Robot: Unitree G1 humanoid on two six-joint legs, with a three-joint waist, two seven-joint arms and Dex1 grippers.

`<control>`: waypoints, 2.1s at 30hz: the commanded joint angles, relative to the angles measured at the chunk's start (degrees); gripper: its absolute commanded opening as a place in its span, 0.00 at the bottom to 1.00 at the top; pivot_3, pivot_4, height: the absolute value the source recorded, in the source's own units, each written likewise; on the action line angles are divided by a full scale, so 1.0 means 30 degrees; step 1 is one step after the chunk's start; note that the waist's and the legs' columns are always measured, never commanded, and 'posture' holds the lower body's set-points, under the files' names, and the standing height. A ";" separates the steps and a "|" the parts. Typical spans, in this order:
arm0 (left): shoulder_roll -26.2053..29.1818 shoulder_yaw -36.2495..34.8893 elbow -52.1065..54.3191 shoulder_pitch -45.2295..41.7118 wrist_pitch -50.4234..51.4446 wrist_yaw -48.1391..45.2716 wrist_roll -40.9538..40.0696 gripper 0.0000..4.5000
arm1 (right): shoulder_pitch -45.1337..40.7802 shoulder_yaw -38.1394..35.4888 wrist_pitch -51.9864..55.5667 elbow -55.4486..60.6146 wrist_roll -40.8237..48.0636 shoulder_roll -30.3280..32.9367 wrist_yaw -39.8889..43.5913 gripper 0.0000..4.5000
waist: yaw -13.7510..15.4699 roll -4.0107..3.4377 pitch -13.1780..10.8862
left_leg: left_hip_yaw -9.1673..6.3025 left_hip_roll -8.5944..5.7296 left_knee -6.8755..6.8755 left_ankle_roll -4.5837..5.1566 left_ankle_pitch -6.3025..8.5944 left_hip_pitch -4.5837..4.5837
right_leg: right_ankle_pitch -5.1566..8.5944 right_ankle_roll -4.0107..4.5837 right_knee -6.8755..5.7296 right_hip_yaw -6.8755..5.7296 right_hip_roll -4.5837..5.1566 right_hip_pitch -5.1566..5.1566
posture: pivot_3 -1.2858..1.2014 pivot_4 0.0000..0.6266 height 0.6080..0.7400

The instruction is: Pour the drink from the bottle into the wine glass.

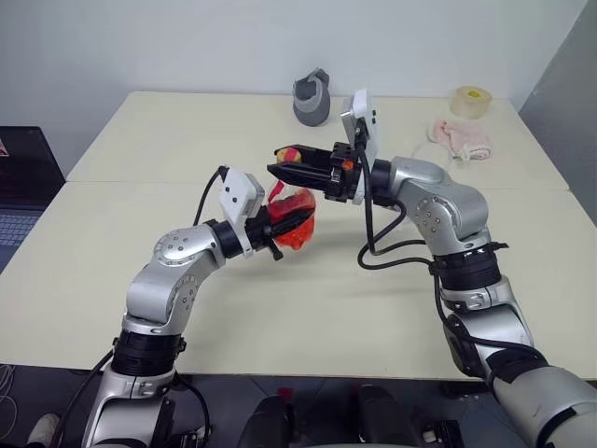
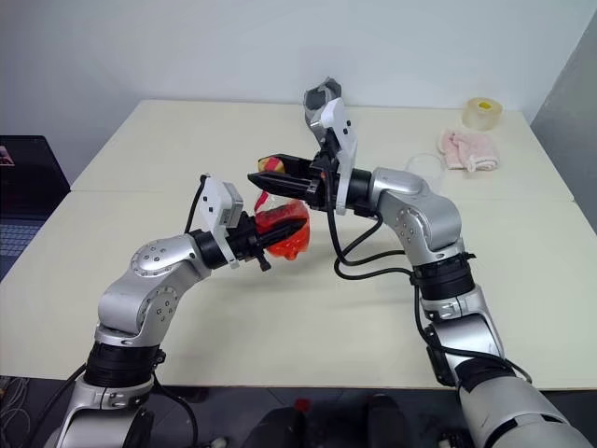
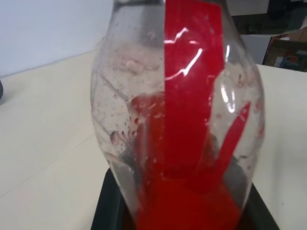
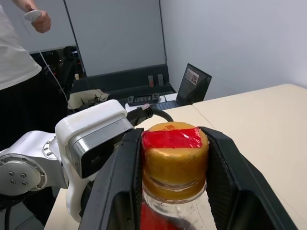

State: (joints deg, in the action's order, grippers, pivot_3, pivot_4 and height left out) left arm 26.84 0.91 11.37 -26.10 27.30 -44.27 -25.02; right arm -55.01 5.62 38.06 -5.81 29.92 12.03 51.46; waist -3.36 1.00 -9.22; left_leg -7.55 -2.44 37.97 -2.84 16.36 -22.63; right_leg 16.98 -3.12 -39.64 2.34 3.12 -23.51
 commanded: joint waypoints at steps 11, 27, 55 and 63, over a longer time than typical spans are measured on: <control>-0.0009 -0.0234 0.0562 -0.0339 -0.0446 -0.0015 -0.0081 0.19 | -0.0378 -0.0751 -0.0316 0.0968 0.0818 -0.0046 0.0158 1.00 | -0.0003 0.0000 0.0000 | 0.0002 0.0001 0.0000 0.0001 0.0000 0.0000 | 0.0000 0.0000 0.0000 0.0001 0.0000 0.0000 | 0.52 0.24 1.00; 0.0017 -0.0233 0.0754 -0.0119 -0.0389 0.0035 -0.0095 0.19 | -0.0856 -0.1056 0.0329 0.0468 0.1421 -0.0301 0.0182 0.64 | 0.0003 0.0000 0.0000 | 0.0001 -0.0001 0.0000 0.0000 0.0000 0.0000 | 0.0000 0.0000 0.0000 0.0000 0.0000 0.0001 | 0.52 0.24 1.00; 0.0113 -0.0202 0.0918 0.0169 -0.0538 -0.0174 -0.0201 0.18 | -0.2688 -0.2436 0.5321 -0.1662 0.3637 0.0900 0.0674 0.28 | 0.0022 -0.0004 -0.0002 | -0.0005 0.0003 0.0000 0.0000 0.0000 -0.0002 | 0.0000 0.0001 0.0002 -0.0001 0.0004 0.0001 | 0.52 0.24 1.00; 0.0180 -0.0322 0.1184 0.0516 -0.0559 -0.0092 -0.0226 0.18 | -0.2025 -0.3483 0.7485 0.0512 0.4794 0.2511 -0.0072 0.28 | 0.0037 -0.0004 -0.0003 | -0.0001 -0.0002 -0.0004 0.0006 0.0003 -0.0017 | 0.0000 0.0001 0.0015 -0.0004 0.0005 -0.0001 | 0.52 0.24 1.00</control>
State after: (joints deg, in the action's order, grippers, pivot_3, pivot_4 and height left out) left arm 26.96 1.19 11.82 -24.26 26.83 -44.47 -24.99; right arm -61.19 -3.11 60.06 -7.96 42.23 18.80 51.55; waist -3.25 0.99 -9.23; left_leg -7.54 -2.45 37.96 -2.82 16.37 -22.68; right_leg 16.98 -3.11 -39.59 2.33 3.13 -23.52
